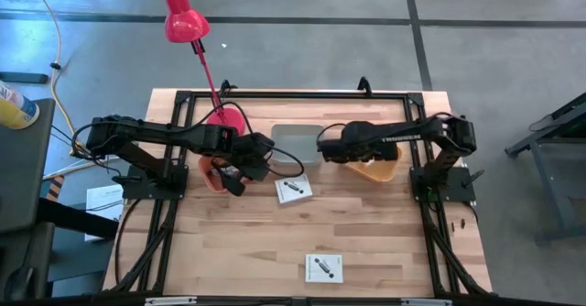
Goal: Pick and place items into bin
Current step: Put the pink charger adapter into the orange bin, then put the bottom white card reader box into the gray bin
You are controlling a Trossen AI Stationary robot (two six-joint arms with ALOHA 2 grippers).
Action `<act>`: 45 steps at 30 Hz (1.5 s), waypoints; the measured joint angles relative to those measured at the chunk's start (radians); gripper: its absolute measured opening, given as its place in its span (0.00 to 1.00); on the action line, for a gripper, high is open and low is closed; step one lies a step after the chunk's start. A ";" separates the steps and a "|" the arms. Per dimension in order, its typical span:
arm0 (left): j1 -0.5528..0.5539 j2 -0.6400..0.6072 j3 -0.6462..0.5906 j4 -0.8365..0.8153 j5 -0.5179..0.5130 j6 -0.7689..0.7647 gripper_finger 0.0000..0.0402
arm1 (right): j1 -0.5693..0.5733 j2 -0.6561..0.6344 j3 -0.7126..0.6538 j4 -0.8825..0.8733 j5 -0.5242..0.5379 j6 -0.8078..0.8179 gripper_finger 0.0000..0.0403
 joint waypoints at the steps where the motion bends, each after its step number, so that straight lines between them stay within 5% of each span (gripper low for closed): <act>1: 0.000 0.000 0.000 -0.006 0.000 0.002 0.00 | -0.007 0.000 -0.020 0.016 -0.021 -0.008 0.43; 16: 0.000 0.000 0.000 -0.001 -0.003 0.051 0.00 | 0.000 0.001 -0.196 0.230 -0.116 0.030 0.44; 31: 0.000 0.000 0.000 0.017 -0.003 0.053 0.00 | 0.005 -0.006 -0.197 0.207 -0.080 0.034 0.62; 39: 0.000 0.000 0.000 0.022 -0.003 0.029 0.00 | 0.070 -0.149 -0.197 0.187 0.002 0.051 0.62; 45: 0.000 0.000 0.000 0.091 -0.020 -0.076 0.00 | 0.164 -0.277 -0.196 0.203 0.087 -0.094 0.62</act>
